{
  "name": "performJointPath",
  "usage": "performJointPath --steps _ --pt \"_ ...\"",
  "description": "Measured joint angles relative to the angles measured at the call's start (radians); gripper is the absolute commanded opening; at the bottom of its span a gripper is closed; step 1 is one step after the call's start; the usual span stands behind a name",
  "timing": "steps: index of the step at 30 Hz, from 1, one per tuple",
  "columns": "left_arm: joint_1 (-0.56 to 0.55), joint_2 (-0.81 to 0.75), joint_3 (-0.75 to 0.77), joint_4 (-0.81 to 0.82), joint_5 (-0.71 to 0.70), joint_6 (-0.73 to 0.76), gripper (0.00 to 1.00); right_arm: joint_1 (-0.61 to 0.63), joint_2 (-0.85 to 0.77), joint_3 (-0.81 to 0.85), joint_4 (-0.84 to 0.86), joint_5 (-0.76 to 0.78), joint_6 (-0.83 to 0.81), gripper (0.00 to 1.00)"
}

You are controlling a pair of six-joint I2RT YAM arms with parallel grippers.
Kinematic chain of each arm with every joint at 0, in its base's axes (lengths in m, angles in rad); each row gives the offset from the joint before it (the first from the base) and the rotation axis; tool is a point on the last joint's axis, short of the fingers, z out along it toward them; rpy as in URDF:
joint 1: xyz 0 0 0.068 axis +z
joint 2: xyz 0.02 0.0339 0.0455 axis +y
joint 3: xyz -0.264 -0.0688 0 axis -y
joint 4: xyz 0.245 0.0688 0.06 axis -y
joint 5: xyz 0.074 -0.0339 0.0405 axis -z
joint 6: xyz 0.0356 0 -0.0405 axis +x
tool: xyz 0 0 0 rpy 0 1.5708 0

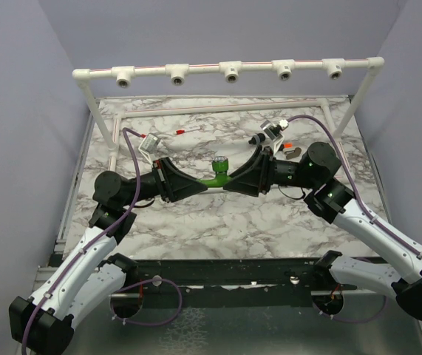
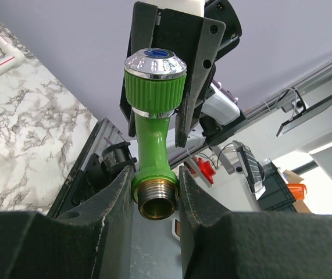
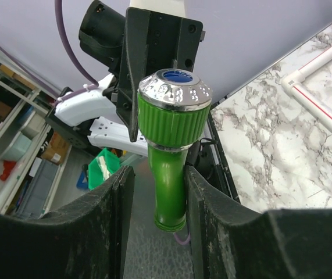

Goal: Install the water faucets

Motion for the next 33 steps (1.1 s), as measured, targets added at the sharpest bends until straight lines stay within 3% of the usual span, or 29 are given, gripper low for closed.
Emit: performJointPath --steps 6,8,10,18,21,25,27,30,33 --pt "0.000 0.000 0.000 0.005 0.000 0.000 0.00 -0.001 0.009 -0.004 0.001 0.000 0.006 0.30" --pt "0.000 0.000 0.000 0.007 0.001 0.000 0.00 -0.001 0.009 -0.006 0.002 0.000 0.006 0.21" --pt "0.000 0.000 0.000 0.010 0.003 -0.005 0.00 -0.001 0.009 -0.007 0.005 -0.002 0.006 0.03" --pt "0.000 0.002 0.000 0.021 0.005 -0.011 0.02 -0.003 0.006 -0.010 0.008 -0.010 0.006 0.01" --pt "0.000 0.004 0.000 0.025 0.005 -0.012 0.15 -0.003 0.001 -0.011 0.007 -0.008 0.005 0.00" --pt "0.000 0.007 0.000 0.028 0.005 -0.015 0.52 -0.003 -0.006 -0.014 0.003 0.003 -0.003 0.01" --pt "0.000 0.009 0.000 0.027 0.005 -0.018 0.66 -0.003 -0.013 -0.014 -0.006 0.010 -0.010 0.00" --pt "0.000 0.017 0.000 0.025 0.003 -0.015 0.78 -0.003 -0.034 -0.013 -0.039 0.026 -0.028 0.01" --pt "0.000 0.027 0.000 0.010 0.003 -0.003 0.81 -0.003 -0.060 0.003 -0.098 0.053 -0.056 0.00"
